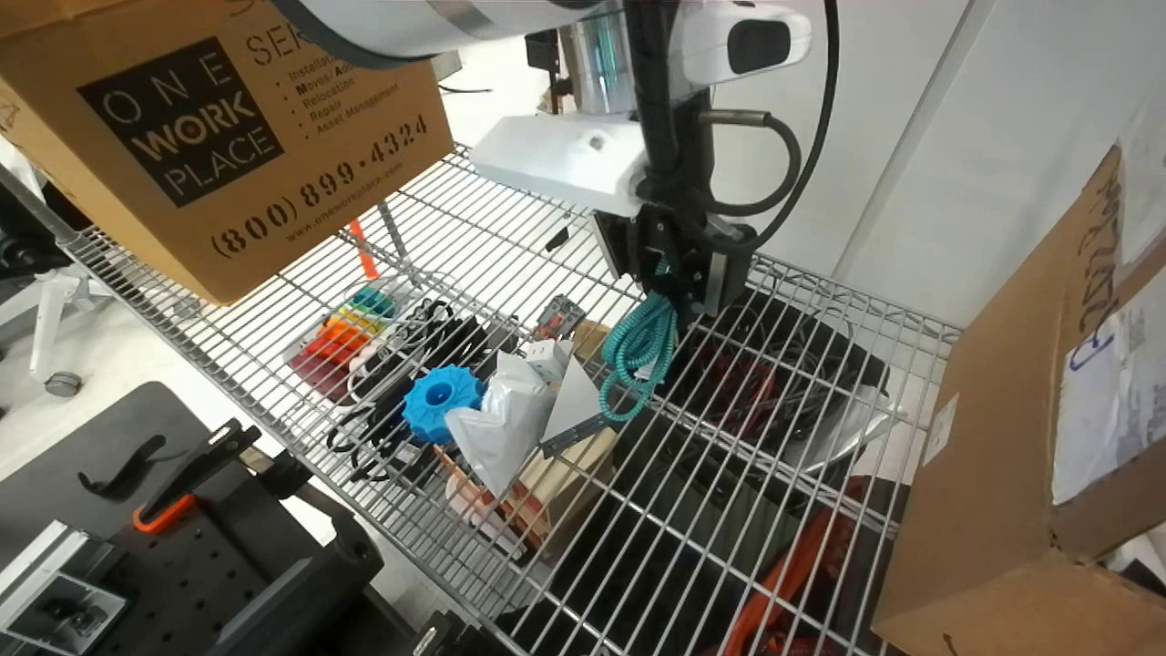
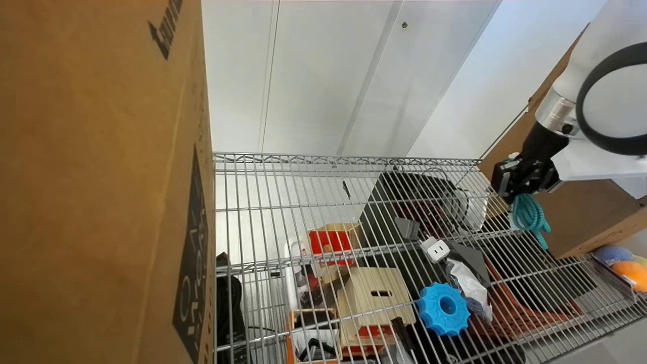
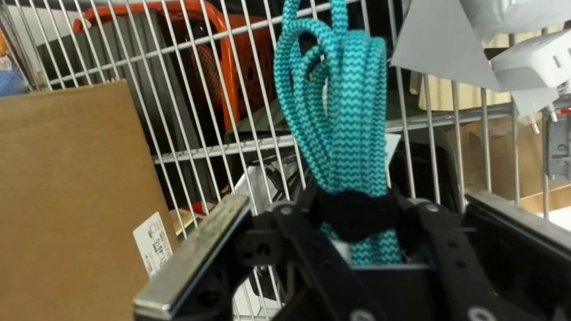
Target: Move the blue cable to the right
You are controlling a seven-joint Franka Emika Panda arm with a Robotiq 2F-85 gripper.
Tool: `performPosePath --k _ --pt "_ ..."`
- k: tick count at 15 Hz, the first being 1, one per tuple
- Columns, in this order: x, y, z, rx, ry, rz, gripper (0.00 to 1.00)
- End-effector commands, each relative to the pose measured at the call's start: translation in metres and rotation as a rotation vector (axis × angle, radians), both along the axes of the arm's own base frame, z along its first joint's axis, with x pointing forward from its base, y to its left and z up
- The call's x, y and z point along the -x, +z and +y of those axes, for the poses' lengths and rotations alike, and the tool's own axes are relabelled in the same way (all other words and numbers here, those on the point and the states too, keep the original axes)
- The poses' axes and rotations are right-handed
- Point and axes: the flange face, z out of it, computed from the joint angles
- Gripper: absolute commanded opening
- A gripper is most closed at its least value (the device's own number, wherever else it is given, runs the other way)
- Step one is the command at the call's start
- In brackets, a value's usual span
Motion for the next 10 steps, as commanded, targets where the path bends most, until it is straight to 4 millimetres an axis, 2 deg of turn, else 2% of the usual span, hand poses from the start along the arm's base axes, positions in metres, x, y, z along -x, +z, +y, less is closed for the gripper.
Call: performPosePath --k 1,4,10 --pt "-0.036 -0.016 -0.003 -0.026 0.065 0.026 0.06" --pt "-0.054 -0.039 -0.003 -0.053 0.105 0.038 0.06" --pt "-0.077 -0.081 0.012 -0.118 0.172 0.059 0.06"
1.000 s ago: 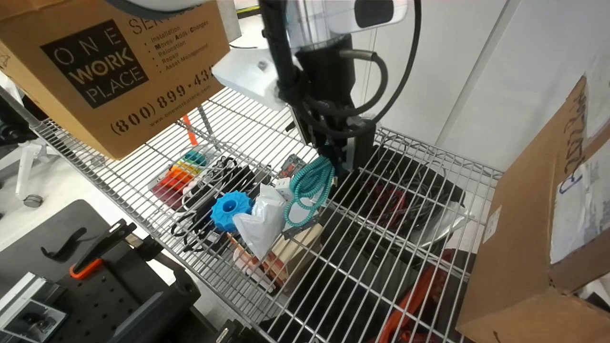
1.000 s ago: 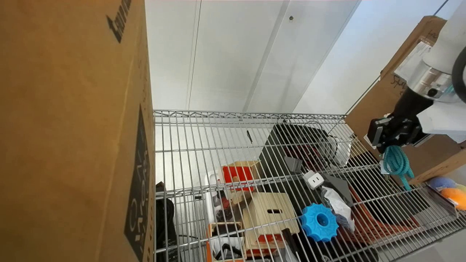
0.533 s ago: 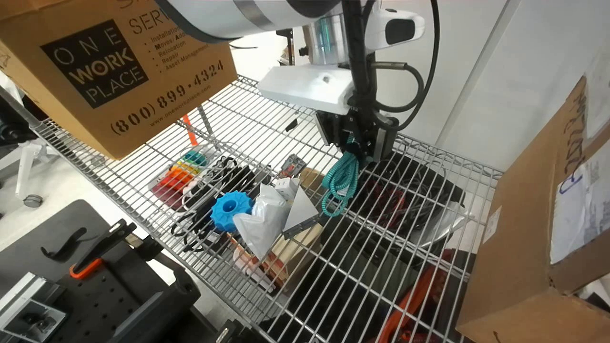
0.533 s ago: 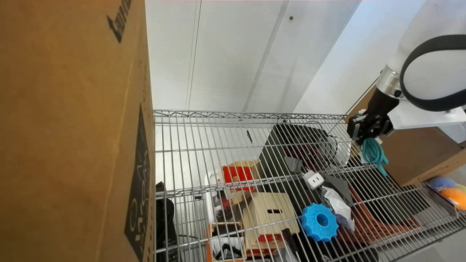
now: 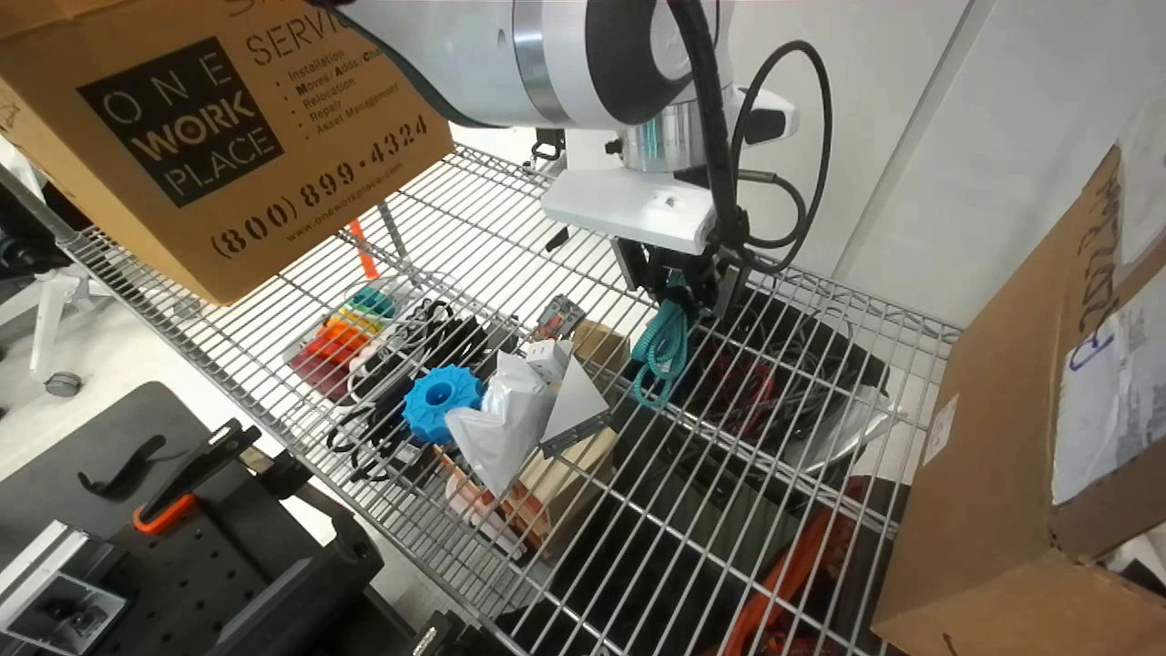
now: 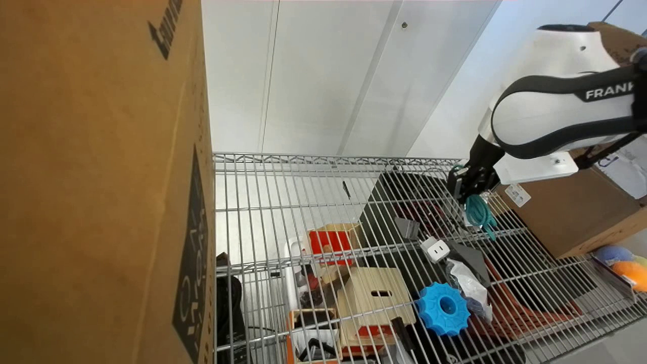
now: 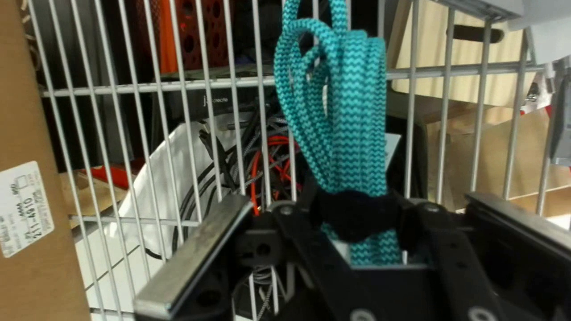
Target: Move the blue cable to the right
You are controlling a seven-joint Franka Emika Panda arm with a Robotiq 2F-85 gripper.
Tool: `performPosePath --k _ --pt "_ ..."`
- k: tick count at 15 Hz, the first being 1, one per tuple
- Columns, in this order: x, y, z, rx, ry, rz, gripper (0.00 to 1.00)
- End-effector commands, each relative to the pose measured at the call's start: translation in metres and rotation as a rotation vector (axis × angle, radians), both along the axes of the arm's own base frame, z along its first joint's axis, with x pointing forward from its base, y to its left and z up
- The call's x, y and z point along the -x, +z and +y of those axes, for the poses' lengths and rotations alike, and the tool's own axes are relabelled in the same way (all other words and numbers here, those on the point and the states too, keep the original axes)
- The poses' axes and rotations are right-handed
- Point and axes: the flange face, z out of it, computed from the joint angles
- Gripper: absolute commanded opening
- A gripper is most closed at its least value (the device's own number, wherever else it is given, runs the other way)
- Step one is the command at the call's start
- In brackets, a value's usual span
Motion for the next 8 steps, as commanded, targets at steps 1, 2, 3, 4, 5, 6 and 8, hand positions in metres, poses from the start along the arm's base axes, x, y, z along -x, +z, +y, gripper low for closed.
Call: performPosePath --k 1,2,3,4,5,6,8 --pt "-0.019 -0.014 0.005 -0.057 0.032 0.017 0.06" --pt "-0.020 -0.018 0.008 -0.063 0.038 0.024 0.24" --pt "-0.021 -0.021 0.010 -0.069 0.042 0.029 0.51" --pt "-0.022 -0.025 0.012 -0.074 0.047 0.036 0.51" --pt "-0.023 -0.027 0.013 -0.074 0.052 0.044 0.58" --pt "-0.023 -0.027 0.014 -0.071 0.059 0.051 0.65" --pt "-0.024 -0.024 0.015 -0.062 0.072 0.063 0.79"
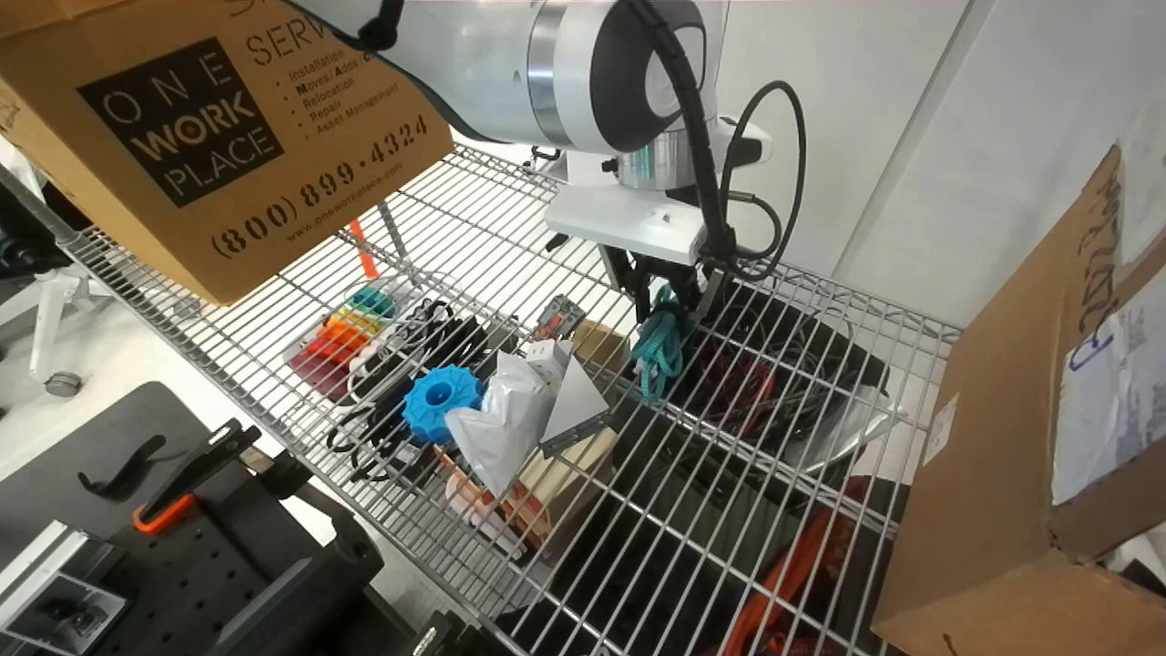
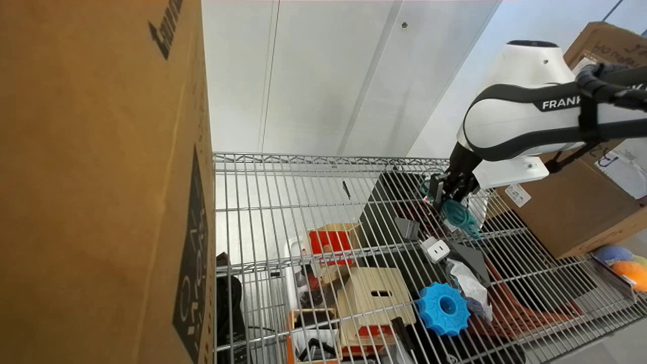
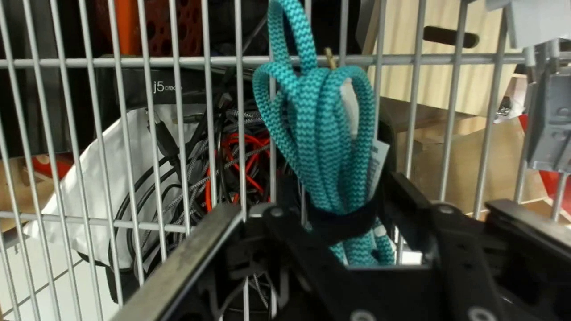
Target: Move the blue cable to the right
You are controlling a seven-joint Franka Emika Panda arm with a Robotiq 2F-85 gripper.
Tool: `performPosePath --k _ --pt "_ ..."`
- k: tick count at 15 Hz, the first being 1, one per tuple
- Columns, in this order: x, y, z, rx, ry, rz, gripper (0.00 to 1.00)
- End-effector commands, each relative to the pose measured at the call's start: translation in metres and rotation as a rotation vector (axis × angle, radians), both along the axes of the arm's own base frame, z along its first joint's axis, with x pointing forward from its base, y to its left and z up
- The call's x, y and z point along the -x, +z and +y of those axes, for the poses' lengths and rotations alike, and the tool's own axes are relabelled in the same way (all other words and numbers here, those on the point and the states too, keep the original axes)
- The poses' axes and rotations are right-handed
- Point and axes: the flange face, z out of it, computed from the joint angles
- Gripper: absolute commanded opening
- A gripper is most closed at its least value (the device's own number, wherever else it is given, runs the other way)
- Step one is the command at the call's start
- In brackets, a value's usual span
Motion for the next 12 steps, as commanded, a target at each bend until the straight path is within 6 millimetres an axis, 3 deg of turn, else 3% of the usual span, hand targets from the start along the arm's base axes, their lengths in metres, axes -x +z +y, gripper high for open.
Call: performPosePath --k 1,3,7,12 --pt "-0.010 0.012 -0.001 -0.016 0.030 0.015 0.88" --pt "-0.012 0.025 0.002 -0.007 0.057 0.013 0.99" --pt "-0.018 0.054 0.023 -0.032 0.116 -0.018 1.00" --pt "-0.014 0.066 0.092 -0.115 0.182 -0.041 1.00"
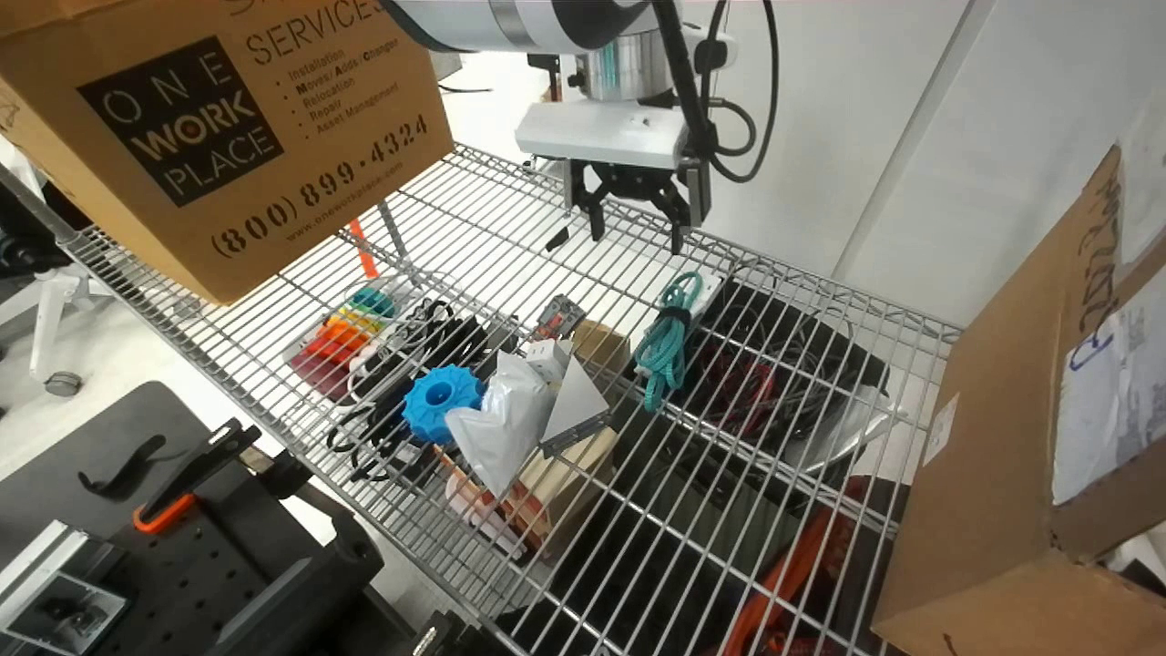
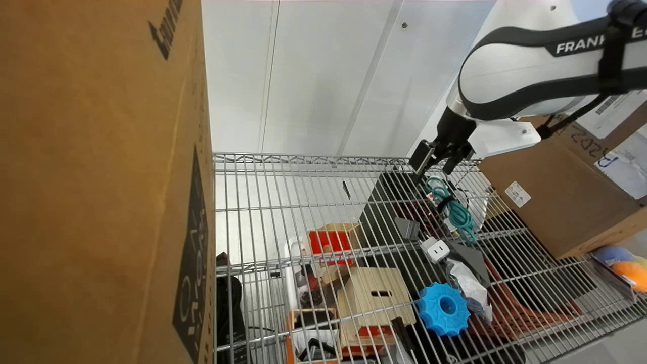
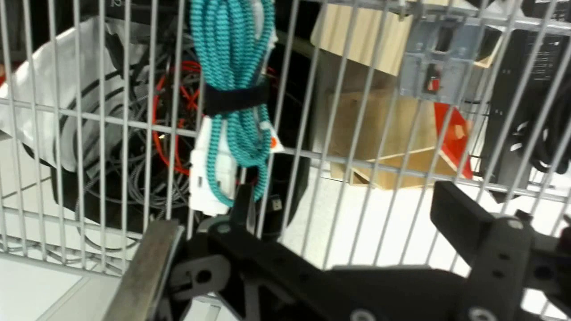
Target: Move the blue cable to the right
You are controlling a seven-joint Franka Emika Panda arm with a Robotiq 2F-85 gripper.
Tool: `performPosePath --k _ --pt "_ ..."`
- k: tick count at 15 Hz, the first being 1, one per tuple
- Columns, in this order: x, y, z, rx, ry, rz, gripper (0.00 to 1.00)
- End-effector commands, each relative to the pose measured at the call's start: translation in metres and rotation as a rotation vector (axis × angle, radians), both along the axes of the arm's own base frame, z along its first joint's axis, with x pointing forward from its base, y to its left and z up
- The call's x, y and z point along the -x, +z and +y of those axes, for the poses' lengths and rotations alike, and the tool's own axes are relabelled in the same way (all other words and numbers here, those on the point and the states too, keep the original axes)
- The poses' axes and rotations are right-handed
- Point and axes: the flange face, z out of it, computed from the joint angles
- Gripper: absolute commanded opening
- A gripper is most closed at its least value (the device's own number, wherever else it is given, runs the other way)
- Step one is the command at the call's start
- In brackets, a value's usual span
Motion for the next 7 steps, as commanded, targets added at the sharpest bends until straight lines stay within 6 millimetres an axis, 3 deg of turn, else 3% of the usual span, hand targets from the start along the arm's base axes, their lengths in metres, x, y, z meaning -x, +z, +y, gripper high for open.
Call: performPosePath --k 1,2,3,5,7 --pt "0.011 0.013 0.043 -0.073 0.018 0.014 1.00" --pt "0.016 0.015 0.052 -0.103 -0.005 0.029 1.00" --pt "0.005 0.003 0.043 -0.058 0.018 0.008 1.00" --pt "0.009 0.005 0.056 -0.080 0.014 0.015 1.00" --pt "0.011 0.006 0.055 -0.081 0.011 0.018 1.00"
